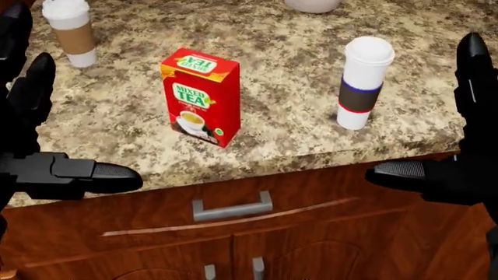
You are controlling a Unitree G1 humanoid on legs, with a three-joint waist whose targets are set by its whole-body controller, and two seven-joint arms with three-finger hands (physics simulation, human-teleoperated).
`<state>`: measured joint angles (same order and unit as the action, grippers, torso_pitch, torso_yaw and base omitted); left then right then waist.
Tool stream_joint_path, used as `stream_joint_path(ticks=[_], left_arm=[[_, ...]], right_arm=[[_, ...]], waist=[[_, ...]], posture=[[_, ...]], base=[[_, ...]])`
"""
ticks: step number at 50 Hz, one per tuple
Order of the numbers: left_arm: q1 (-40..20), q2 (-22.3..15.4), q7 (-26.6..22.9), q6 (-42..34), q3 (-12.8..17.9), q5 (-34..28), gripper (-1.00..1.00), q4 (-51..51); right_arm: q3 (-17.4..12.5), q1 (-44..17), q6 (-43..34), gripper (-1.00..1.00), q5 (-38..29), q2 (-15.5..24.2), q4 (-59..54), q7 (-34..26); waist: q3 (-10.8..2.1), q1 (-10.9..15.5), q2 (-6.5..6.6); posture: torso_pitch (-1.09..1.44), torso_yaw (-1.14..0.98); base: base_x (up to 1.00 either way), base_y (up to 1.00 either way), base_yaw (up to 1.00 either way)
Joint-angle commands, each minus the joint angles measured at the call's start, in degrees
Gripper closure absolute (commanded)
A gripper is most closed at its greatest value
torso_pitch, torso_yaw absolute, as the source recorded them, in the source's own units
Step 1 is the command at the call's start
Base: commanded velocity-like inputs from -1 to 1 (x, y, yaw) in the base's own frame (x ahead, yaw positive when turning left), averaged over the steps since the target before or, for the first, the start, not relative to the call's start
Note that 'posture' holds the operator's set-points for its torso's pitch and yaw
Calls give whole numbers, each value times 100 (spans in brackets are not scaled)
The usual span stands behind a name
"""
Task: Move the drinks to the dining counter.
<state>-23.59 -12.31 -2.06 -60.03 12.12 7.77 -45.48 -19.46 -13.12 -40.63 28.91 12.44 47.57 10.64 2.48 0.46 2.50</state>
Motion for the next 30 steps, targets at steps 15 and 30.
stream_joint_path(ticks=[15,30], left_arm=[[-327,-118,22,-188,135,154,-100,-467],[-363,-115,61,-281,102,192,-100,-591]], right_arm=[[157,-92,229,-100,-531,42,61,-108],[304,-437,-39,-100,-1819,31,-595,-258]], waist=[[12,-76,-273],[-194,11,-334]], posture=[[0,0],[0,0]], base=[[0,0,0],[0,0,0]])
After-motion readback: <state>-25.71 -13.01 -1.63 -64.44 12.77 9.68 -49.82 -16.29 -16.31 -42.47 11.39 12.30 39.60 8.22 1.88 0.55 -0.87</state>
